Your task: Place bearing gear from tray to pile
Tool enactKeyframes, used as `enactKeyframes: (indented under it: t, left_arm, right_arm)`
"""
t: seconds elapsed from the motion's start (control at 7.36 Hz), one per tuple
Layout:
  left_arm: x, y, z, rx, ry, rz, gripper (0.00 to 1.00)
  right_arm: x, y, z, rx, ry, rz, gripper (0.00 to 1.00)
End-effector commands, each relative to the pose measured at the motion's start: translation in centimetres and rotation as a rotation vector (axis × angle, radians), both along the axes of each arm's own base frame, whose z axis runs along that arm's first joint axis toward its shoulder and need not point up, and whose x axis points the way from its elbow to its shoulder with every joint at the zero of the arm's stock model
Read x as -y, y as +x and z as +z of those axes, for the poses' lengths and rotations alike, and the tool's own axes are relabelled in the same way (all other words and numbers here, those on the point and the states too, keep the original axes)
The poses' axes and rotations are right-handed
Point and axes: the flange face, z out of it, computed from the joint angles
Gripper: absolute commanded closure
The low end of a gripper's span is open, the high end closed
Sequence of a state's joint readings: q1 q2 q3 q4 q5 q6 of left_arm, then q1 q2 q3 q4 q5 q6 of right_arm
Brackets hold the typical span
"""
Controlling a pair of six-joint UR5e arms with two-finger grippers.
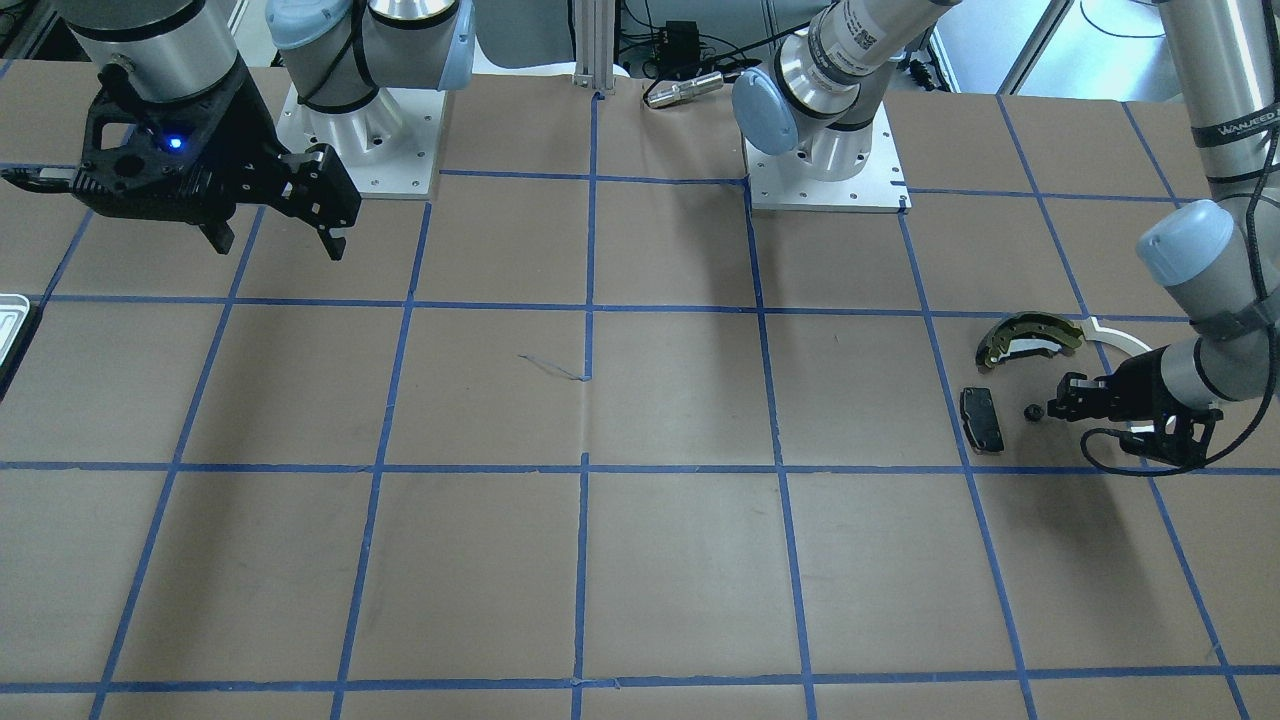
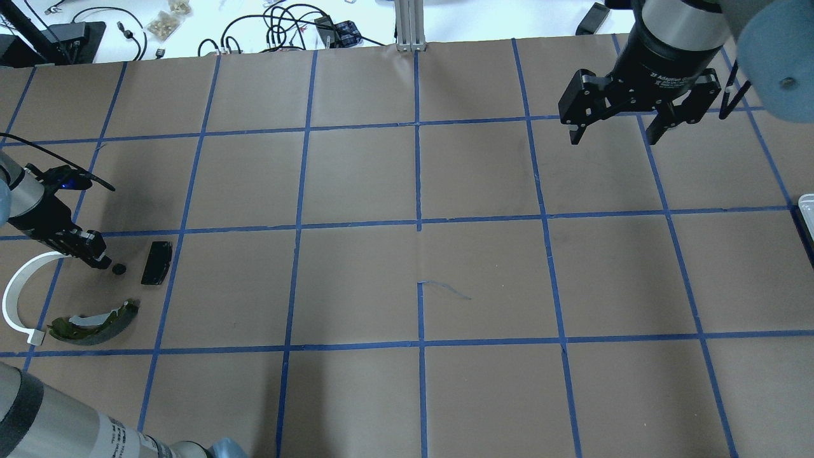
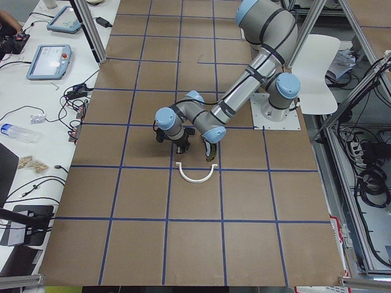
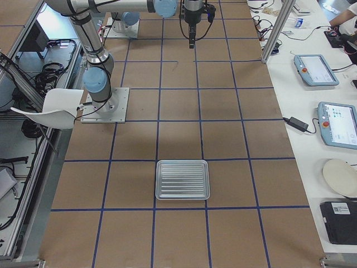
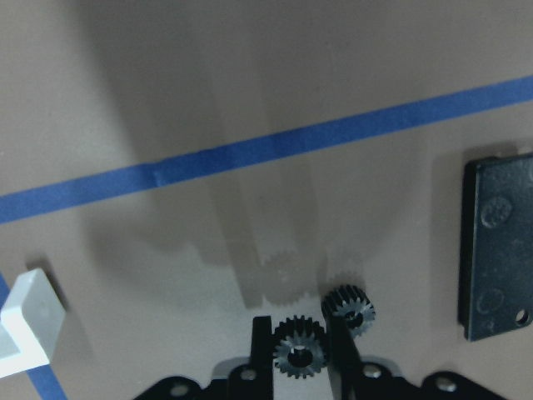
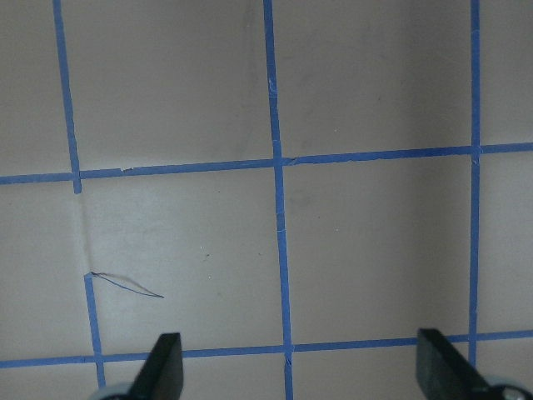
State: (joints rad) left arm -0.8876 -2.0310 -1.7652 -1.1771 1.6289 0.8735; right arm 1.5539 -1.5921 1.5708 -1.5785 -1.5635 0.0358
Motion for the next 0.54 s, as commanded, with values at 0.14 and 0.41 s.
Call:
enactKeyframes:
  t: [0.14, 0.41]
  left_arm:
    - [0.26, 0.17, -0.78, 0.004, -0.003, 0.003, 0.32]
    - [0.52, 0.44, 0.03, 0.015, -0.008, 0.003, 0.07]
  right_arm:
    - [0.05, 0.0, -0.13, 0.0, 0.001, 0.001, 0.0]
    - [0.05, -0.01, -0.13, -0.001, 0.001, 0.001, 0.0]
